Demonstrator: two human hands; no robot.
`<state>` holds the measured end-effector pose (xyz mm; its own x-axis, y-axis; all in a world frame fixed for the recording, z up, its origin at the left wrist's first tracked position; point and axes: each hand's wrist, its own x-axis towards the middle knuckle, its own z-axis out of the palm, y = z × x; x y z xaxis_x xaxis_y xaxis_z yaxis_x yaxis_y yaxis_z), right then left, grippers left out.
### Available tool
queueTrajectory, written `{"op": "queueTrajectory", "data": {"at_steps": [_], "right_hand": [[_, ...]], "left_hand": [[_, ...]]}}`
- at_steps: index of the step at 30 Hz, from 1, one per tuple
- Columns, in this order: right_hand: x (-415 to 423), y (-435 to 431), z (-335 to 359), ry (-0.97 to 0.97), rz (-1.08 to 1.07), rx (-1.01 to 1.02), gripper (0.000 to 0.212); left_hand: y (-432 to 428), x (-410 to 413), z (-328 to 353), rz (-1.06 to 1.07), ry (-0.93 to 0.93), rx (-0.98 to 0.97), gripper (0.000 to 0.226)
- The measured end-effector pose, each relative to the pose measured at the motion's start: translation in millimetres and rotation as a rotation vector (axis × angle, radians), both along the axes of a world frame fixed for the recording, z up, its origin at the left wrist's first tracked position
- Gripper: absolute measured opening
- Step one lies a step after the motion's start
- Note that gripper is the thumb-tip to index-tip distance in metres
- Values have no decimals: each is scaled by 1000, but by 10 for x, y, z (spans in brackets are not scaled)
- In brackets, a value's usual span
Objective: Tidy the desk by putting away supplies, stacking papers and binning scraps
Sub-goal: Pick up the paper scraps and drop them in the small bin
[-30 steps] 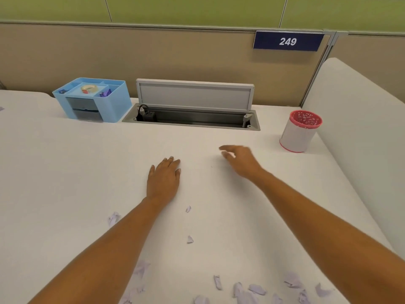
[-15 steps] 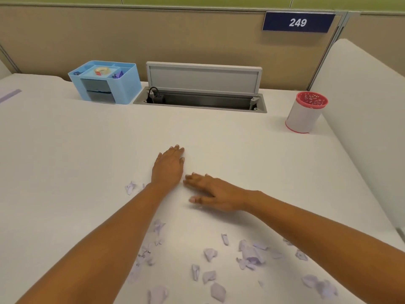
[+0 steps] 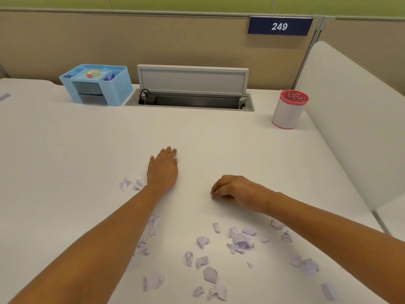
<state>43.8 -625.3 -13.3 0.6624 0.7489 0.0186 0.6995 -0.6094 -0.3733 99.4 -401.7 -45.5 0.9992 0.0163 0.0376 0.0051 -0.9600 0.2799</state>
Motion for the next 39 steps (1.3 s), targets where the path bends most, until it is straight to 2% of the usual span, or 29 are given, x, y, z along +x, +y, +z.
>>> {"op": "queueTrajectory", "data": {"at_steps": [3,5,9,13,16,20,27,32,39], "right_hand": [[57,-114,14,16,-140,30,19],[106,-199,19,65,-306,100,15],[164,-371,40,251,-695,326,12],[207,-483,65,469,-895,642,13],[245,-523,100,608,-932,862,17],[289,-602,123,731,-977,1014,14],[331,-766,110,717,-1017,1047,14],[318,-798,121,705,-1018,1065,14],[314,-849,99,698,-1030,1052,15]], "left_hand": [[-31,-14,-5,15,-3,-4,45],[-44,-15,-4,25,0,-8,46],[-59,-27,9,25,-5,-38,45],[-99,-60,31,20,-14,-91,42],[-182,-84,50,-60,-67,-151,37],[-412,-123,83,-201,-76,-243,29],[-970,-195,161,-424,24,-340,17],[-1212,-178,247,-391,86,-407,17],[-1270,-159,339,-284,167,-386,11]]}}
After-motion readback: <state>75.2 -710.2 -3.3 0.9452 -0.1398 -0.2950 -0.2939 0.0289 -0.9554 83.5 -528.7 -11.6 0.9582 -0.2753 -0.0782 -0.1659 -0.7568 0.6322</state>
